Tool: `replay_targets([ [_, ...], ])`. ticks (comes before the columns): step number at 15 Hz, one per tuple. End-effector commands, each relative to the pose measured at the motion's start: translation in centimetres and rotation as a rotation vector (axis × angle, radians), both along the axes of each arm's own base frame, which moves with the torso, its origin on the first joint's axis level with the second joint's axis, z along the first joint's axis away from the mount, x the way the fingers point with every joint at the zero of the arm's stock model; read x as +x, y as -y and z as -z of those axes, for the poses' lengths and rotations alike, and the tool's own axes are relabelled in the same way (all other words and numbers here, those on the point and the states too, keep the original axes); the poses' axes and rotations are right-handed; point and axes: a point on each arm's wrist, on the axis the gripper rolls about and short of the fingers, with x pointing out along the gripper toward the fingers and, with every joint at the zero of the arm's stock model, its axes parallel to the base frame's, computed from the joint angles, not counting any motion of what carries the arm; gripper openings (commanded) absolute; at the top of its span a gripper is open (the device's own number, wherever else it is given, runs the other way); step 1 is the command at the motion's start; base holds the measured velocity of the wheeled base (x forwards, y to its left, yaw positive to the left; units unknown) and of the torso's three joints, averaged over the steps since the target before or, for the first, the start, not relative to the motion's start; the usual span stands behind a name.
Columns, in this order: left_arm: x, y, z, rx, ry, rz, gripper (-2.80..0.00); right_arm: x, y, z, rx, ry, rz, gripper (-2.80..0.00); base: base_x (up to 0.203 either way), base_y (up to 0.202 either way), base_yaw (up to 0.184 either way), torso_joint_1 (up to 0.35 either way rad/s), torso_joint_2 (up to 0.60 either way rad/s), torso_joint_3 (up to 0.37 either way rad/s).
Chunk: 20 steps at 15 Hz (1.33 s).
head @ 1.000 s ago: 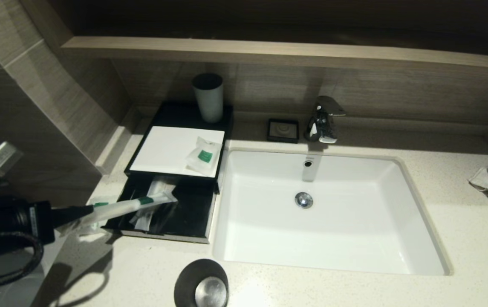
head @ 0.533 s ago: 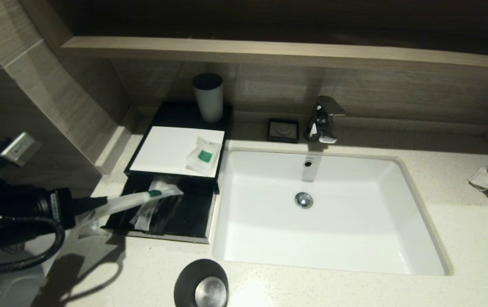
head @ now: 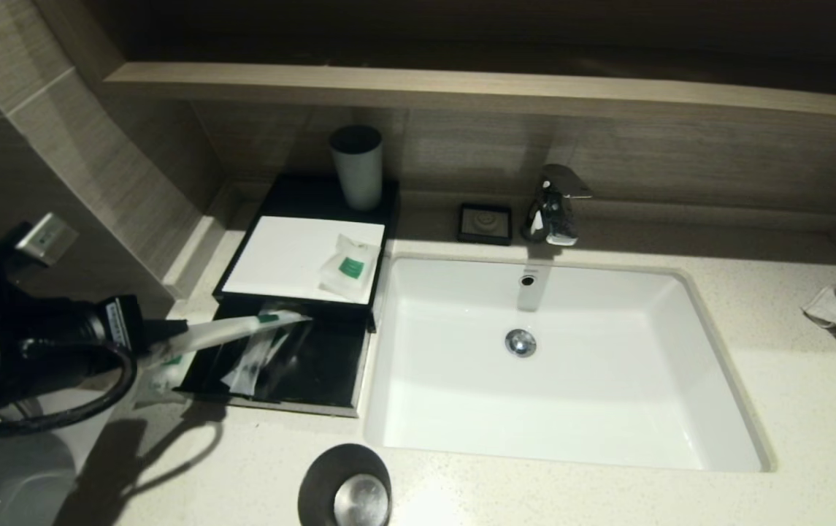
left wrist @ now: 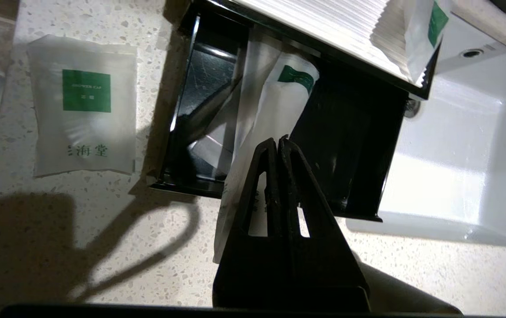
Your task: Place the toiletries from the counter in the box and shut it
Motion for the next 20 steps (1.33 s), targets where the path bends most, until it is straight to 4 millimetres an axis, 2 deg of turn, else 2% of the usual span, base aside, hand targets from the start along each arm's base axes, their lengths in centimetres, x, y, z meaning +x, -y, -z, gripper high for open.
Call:
replay_targets([
  [1, 0.0, 0.9, 0.0, 0.016, 0.000, -0.025, -2.80, 0.0, 0.0, 0.0, 0.000, -0.002, 0.000, -2.80, 0.000, 0.000, 0.000, 0.000, 0.00, 0.000],
  [7, -0.5, 2.9, -0.1, 0.055, 0.010, -0.102, -2.80, 0.0, 0.0, 0.0, 0.000, -0.002, 0.000, -2.80, 0.000, 0.000, 0.000, 0.000, 0.00, 0.000],
  [13, -1.0, 4.0, 0.2, 0.017, -0.016, -0.066, -2.80, 0.0, 0.0, 0.0, 0.000, -0.002, 0.000, -2.80, 0.000, 0.000, 0.000, 0.000, 0.00, 0.000],
  [20, -0.6, 4.6, 0.8, -0.008, -0.052, -0.066, -2.80, 0.0, 0.0, 0.0, 0.000, -0.002, 0.000, -2.80, 0.000, 0.000, 0.000, 0.000, 0.00, 0.000],
])
